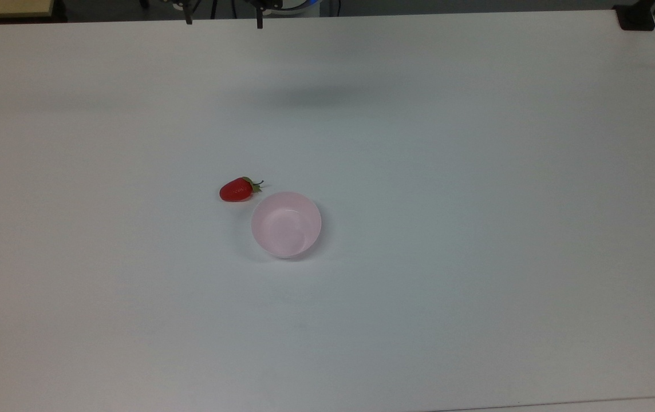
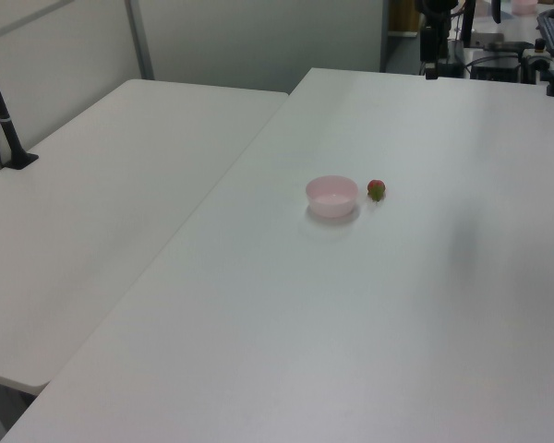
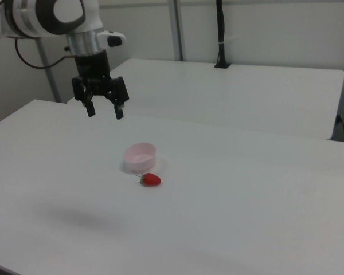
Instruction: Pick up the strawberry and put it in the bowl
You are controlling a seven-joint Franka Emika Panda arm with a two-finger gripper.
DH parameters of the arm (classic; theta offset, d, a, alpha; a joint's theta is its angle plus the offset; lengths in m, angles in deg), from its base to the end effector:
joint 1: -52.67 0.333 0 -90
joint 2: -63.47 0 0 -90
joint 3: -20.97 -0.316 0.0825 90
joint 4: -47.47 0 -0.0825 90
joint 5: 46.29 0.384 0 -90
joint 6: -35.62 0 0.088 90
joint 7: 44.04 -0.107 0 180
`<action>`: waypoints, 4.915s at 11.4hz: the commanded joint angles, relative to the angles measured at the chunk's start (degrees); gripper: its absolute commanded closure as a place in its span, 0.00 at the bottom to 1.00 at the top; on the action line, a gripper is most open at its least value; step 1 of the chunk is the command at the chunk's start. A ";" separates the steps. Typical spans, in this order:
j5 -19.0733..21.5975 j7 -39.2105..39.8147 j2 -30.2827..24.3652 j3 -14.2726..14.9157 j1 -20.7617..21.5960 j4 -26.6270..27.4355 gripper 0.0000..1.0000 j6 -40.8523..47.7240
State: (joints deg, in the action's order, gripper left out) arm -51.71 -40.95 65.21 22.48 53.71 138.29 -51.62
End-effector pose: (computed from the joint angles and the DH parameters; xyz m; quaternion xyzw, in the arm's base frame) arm 0.5570 -0.0148 0.5974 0.9975 0.0227 -0.0478 0.0462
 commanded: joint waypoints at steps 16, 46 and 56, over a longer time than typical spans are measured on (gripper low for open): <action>-2.40 60.71 19.43 -4.06 -6.84 13.06 0.00 -35.00; -3.28 48.67 22.17 -9.07 -11.23 12.27 0.61 -42.76; 4.72 19.18 21.89 -9.07 -5.19 3.22 0.61 -38.52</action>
State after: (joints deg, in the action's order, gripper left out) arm -48.60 -13.20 85.41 13.11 46.07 142.92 -90.03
